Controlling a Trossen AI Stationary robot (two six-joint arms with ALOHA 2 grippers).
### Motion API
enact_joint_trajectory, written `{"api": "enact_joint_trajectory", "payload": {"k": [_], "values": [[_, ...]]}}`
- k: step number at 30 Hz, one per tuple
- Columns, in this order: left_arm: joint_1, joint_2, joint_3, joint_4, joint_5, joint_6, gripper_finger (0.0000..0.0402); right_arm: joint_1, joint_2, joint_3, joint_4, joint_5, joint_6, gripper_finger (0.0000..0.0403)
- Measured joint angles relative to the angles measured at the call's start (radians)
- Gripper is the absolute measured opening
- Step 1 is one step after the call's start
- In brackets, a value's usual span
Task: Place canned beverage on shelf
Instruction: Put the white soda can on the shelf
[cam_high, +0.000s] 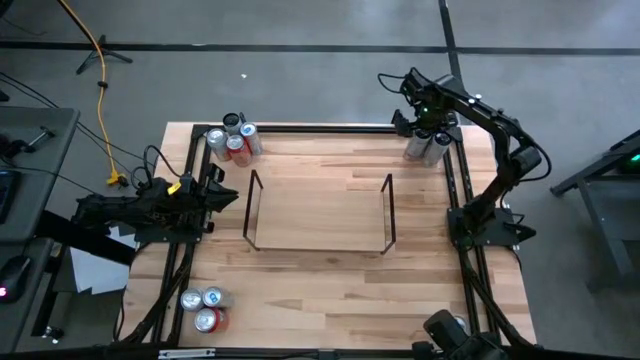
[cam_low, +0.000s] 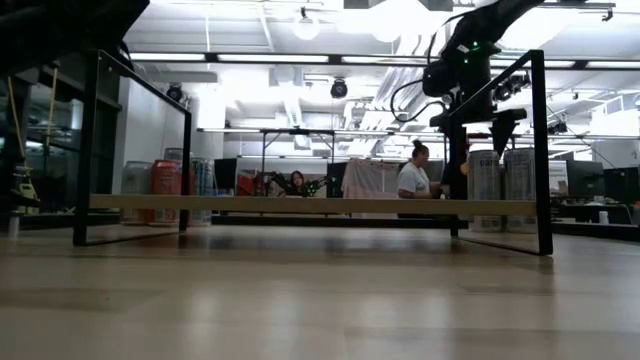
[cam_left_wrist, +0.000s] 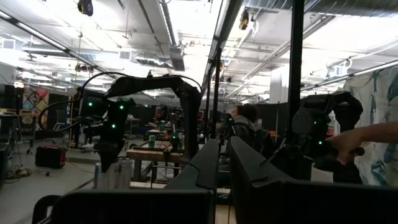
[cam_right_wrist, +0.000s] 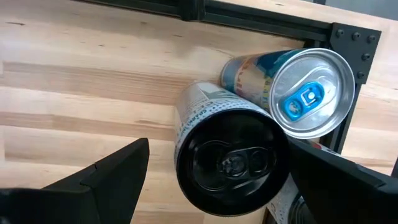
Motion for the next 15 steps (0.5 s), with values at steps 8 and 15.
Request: {"api": "enact_joint_trajectory", "payload": {"k": [8, 15], "values": [[0.000, 0.000, 0.000, 0.000, 0.000, 0.000, 0.0003, 0.000, 0.000, 0.000, -0.015, 0.001, 0.006, 0.0324], [0.000, 0.000, 0.000, 0.000, 0.000, 0.000, 0.0003, 0.000, 0.000, 0.000, -0.016, 0.004, 0.008, 0.0249]]}}
